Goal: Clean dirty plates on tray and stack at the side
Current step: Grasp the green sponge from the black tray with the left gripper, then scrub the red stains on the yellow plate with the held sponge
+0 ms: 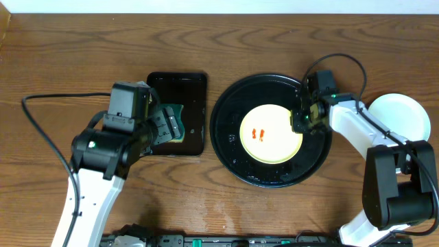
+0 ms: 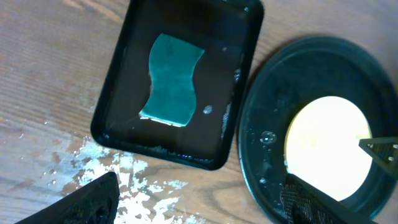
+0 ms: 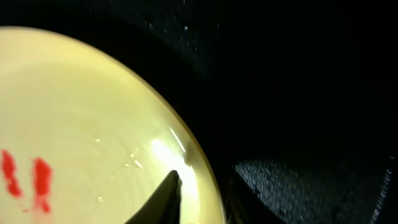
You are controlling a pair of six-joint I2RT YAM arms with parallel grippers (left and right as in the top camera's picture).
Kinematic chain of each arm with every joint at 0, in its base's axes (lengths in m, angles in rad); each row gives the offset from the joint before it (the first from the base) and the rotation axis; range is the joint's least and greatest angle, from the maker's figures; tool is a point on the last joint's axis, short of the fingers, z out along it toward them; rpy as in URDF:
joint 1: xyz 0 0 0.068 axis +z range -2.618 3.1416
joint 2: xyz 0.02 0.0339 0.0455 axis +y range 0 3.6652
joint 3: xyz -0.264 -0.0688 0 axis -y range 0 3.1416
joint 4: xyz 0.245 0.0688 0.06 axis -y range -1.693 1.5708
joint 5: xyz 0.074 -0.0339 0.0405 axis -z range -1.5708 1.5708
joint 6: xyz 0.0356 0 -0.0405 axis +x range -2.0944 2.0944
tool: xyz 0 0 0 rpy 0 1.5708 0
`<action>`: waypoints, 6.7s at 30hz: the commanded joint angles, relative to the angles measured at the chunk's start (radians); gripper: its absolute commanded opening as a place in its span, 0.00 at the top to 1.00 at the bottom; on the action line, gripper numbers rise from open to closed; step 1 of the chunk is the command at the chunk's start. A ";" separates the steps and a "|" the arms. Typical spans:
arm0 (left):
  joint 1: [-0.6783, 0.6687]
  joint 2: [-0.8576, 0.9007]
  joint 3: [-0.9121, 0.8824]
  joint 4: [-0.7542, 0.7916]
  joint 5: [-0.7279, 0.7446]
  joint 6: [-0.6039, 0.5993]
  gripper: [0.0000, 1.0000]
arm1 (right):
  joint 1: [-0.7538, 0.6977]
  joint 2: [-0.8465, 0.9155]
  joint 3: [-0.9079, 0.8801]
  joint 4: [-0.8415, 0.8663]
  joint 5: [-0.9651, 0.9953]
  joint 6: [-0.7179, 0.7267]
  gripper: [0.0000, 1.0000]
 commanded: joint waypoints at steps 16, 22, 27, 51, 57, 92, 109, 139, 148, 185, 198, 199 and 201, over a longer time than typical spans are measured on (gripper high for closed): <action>0.004 0.515 -0.071 0.266 -0.059 0.113 0.17 | 0.005 0.006 -0.050 -0.001 0.006 0.010 0.99; 0.022 0.676 -0.071 0.371 -0.079 0.077 0.42 | 0.005 0.005 -0.050 -0.002 0.006 0.011 0.99; 0.031 0.723 -0.071 0.407 -0.079 0.061 0.67 | 0.005 0.005 -0.050 -0.002 0.006 0.011 0.99; 0.031 0.621 -0.099 0.348 -0.080 0.106 0.50 | 0.006 0.005 -0.050 -0.010 0.006 0.011 0.99; 0.031 0.718 -0.124 0.401 -0.066 0.080 0.74 | 0.006 0.005 -0.050 -0.009 0.006 0.014 0.99; -0.435 0.606 0.023 0.611 0.234 -0.013 0.93 | 0.033 0.005 -0.050 -0.022 -0.005 0.010 0.99; -0.476 0.920 0.023 0.737 0.184 -0.119 0.93 | 0.039 0.005 -0.050 -0.028 -0.005 0.010 0.99; -0.509 0.992 0.170 0.655 0.475 -0.184 0.92 | 0.039 0.005 -0.050 -0.043 0.029 0.010 0.99; -0.541 0.991 0.170 0.598 0.414 -0.153 0.93 | 0.039 0.005 -0.050 -0.043 0.029 0.010 0.99; -0.444 0.969 0.181 0.371 0.288 -0.227 0.92 | 0.039 0.005 -0.050 -0.043 0.033 0.010 0.99; -0.546 0.970 0.177 0.599 0.287 -0.140 0.92 | 0.039 0.005 -0.050 -0.043 0.033 0.010 0.99; -0.546 0.970 0.177 0.580 0.287 -0.140 0.89 | 0.039 0.005 -0.050 -0.042 0.033 0.010 0.99; -0.540 0.970 0.177 0.533 0.278 -0.140 0.89 | 0.039 0.005 -0.050 -0.043 0.033 0.010 0.99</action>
